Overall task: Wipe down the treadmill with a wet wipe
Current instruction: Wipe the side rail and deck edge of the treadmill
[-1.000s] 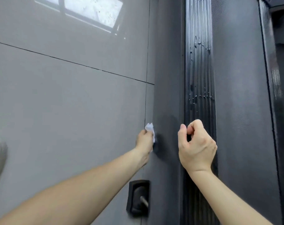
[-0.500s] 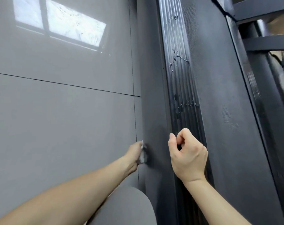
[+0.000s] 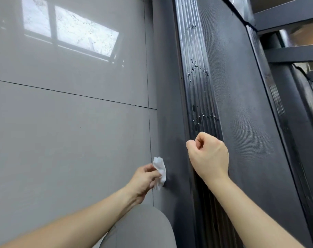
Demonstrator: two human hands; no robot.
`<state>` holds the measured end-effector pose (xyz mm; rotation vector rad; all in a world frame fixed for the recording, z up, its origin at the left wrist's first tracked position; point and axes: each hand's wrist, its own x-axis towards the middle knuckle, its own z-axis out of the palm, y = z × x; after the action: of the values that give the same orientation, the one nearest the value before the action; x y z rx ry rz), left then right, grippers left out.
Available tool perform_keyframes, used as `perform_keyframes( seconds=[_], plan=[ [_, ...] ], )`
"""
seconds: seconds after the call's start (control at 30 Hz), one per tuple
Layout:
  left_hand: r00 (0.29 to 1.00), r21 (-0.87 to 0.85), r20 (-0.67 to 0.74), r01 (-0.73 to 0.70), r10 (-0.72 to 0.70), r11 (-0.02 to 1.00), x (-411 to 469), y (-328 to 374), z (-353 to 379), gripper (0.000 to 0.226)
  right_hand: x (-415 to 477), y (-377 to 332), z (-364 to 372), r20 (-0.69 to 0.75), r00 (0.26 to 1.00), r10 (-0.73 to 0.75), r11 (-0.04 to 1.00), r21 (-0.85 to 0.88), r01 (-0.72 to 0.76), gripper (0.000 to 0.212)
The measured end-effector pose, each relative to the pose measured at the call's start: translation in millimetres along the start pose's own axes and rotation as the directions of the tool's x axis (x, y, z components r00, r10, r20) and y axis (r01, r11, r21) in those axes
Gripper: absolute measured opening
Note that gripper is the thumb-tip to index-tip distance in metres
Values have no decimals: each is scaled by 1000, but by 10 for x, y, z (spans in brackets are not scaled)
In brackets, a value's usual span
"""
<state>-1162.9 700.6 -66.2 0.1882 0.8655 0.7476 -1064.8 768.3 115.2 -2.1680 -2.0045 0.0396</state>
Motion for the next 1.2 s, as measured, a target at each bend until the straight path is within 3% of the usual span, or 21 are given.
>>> perform_keyframes(
  seconds=[0.1, 0.2, 0.27, 0.33, 0.43, 0.5, 0.57, 0.67, 0.77, 0.83, 0.93, 1.03, 1.2],
  plan=[
    [988, 88, -17, -150, 152, 985, 113, 452, 46, 21, -74, -19, 143, -139, 990, -32, 999, -19, 30, 32],
    [897, 122, -31, -434, 441, 893, 337, 1326, 325, 11, -90, 16, 173, -153, 988, -17, 1000, 3, 18, 31],
    [850, 126, -72, -512, 522, 850, 484, 1781, 531, 18, -81, 19, 159, -158, 987, -25, 1000, -5, 24, 31],
    [831, 131, -122, -529, 543, 839, 583, 1897, 634, 21, -92, 18, 162, -159, 987, -31, 1000, -3, 31, 31],
    [831, 130, -164, -516, 532, 846, 485, 1454, 544, 23, -101, 21, 159, -157, 987, -21, 1000, 4, 22, 30],
    [858, 166, -205, -444, 471, 881, 286, 941, 369, 33, -94, 32, 166, -157, 987, -26, 1000, -5, 25, 30],
    [899, 241, -173, -359, 403, 902, 20, 436, 221, 27, -95, 48, 172, -165, 985, -45, 999, -7, 44, 31],
    [940, 313, -118, -270, 320, 911, -214, 202, 225, 25, -91, 71, 185, -169, 984, -55, 998, -2, 55, 32],
    [881, 304, -90, -419, 464, 856, -19, 693, 369, 8, -91, 76, 192, -167, 985, -49, 999, -2, 49, 31],
    [825, 239, -77, -530, 560, 813, 189, 1179, 500, 12, -85, 74, 194, -168, 985, -45, 999, 4, 47, 31],
    [781, 255, -80, -584, 619, 770, 327, 1642, 625, 9, -95, 58, 181, -160, 986, -45, 999, 0, 46, 32],
    [760, 378, -5, -600, 650, 705, 177, 1352, 630, 29, -99, 48, 167, -153, 988, -27, 1000, 3, 28, 32],
    [686, 535, 286, -693, 669, 483, -328, 555, 455, 20, -93, 42, 159, -149, 989, -17, 1000, 12, 19, 32]
  ],
)
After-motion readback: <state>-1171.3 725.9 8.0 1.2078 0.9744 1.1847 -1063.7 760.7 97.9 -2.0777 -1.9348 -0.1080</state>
